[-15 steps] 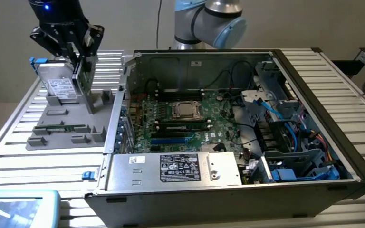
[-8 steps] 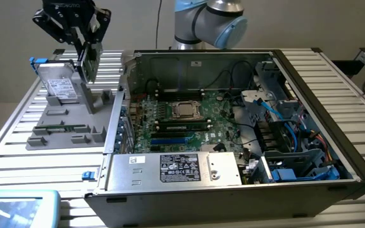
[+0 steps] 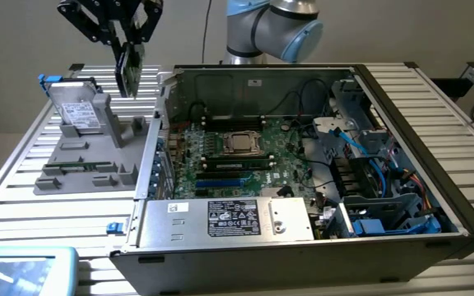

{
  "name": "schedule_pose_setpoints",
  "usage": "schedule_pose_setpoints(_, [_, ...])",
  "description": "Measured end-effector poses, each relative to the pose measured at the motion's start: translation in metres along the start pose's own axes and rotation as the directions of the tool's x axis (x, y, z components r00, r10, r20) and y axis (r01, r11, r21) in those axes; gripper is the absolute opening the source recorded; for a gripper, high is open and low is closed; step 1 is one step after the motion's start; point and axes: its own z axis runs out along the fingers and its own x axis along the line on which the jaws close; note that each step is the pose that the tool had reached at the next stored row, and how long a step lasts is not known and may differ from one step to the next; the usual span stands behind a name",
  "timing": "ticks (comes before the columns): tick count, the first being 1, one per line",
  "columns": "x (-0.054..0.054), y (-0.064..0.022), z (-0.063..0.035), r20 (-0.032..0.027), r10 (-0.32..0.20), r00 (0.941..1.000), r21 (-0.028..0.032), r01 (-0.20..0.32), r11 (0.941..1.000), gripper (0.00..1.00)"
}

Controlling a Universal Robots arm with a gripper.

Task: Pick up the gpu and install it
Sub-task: 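Pick up the gpu and move the gpu toward the slot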

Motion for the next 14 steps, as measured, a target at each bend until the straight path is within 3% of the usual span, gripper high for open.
schedule_pose_setpoints(2, [-0.007, -0.0004, -0.0024, -0.0053, 0.001, 1.0000, -0.0001, -0.001, 1.0000, 0.28])
schedule_pose_setpoints(7, [-0.023, -0.0013, -0.0045, -0.0255, 0.003, 0.9997, -0.0010, -0.003, 1.0000, 0.28])
schedule_pose_setpoints(14, [-0.055, -0.0040, -0.0066, -0.0270, 0.003, 0.9996, -0.0009, -0.003, 1.0000, 0.28])
